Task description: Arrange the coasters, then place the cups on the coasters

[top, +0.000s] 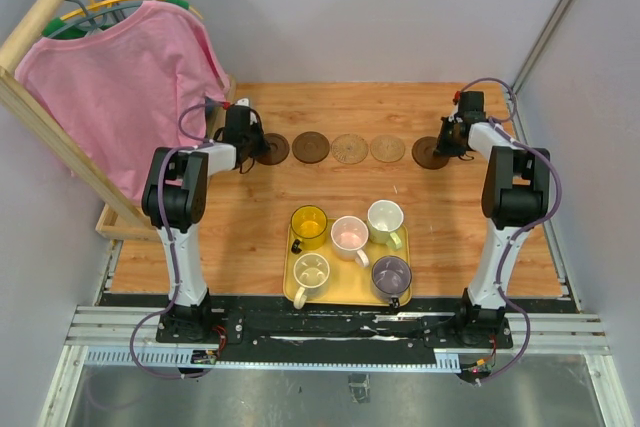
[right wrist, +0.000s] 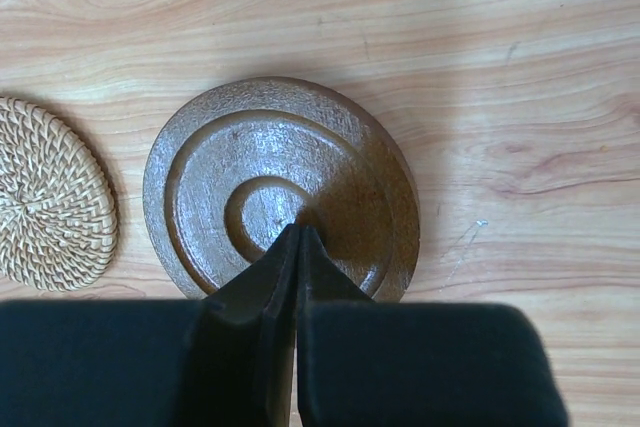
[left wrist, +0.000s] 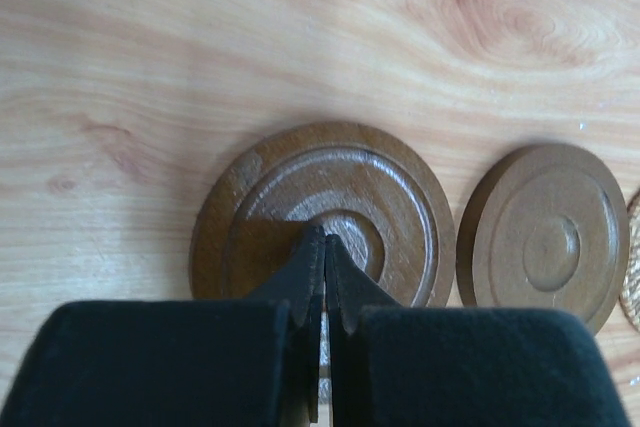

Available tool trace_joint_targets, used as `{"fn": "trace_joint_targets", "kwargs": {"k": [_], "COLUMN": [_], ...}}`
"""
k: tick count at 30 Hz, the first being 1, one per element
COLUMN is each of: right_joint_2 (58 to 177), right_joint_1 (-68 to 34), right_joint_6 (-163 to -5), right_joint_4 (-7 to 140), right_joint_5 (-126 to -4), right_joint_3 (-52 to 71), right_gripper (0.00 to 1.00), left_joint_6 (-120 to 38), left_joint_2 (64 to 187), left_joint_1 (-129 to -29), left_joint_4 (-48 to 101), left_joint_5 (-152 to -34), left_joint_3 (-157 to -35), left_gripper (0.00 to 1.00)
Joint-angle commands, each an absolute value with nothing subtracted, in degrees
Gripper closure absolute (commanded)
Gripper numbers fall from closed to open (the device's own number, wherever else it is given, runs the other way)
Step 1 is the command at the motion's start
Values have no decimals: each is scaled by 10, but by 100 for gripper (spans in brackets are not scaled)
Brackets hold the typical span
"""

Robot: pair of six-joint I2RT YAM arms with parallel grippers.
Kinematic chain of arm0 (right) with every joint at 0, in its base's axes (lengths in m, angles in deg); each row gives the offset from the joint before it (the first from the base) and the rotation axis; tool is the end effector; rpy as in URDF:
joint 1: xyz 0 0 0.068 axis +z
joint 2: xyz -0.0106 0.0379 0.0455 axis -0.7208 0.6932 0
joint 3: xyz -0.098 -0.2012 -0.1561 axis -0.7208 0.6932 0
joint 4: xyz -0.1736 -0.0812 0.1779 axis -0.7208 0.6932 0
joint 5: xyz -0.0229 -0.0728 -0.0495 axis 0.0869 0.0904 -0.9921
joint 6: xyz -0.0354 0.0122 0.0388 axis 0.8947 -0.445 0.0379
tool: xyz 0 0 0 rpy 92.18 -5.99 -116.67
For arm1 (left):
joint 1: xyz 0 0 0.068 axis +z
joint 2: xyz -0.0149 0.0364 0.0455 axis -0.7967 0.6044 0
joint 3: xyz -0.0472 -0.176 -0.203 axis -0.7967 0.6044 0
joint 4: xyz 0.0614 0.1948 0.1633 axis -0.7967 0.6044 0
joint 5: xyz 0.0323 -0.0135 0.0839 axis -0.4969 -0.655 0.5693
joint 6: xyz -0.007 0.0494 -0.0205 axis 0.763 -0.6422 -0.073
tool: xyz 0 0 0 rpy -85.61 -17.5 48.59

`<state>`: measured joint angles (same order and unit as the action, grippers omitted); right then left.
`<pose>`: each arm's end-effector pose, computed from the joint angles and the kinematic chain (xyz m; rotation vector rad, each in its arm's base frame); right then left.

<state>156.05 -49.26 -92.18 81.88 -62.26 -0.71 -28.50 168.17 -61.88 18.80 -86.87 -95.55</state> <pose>0.4578 -0.0189 0.1720 0.3086 2.4299 0.3092 0.4396 -0.0713 0.1475 -0.2670 2.2078 -0.3568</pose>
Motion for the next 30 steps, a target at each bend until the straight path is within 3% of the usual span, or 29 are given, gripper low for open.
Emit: {"fn": "trace_joint_targets", "kwargs": {"k": [1, 16, 30], "right_joint_2": [1571, 1551, 1509], "right_joint_1": [-509, -510, -471], "right_joint_6": [-927, -922, -895], "right_joint_4": [827, 790, 792], "right_joint_5": [-628, -541, -516], "right_joint_3": [4, -2, -8], "right_gripper": [99, 99, 97], "left_joint_6": [-281, -285, -280], "left_joint_2": [1661, 1687, 1677], "left_joint_1": [-614, -614, -611], "left_joint_4": [191, 191, 230], "left_joint_5": [-910, -935, -853], "left_joint_3": [-937, -959, -959], "left_gripper": [99, 98, 96]}}
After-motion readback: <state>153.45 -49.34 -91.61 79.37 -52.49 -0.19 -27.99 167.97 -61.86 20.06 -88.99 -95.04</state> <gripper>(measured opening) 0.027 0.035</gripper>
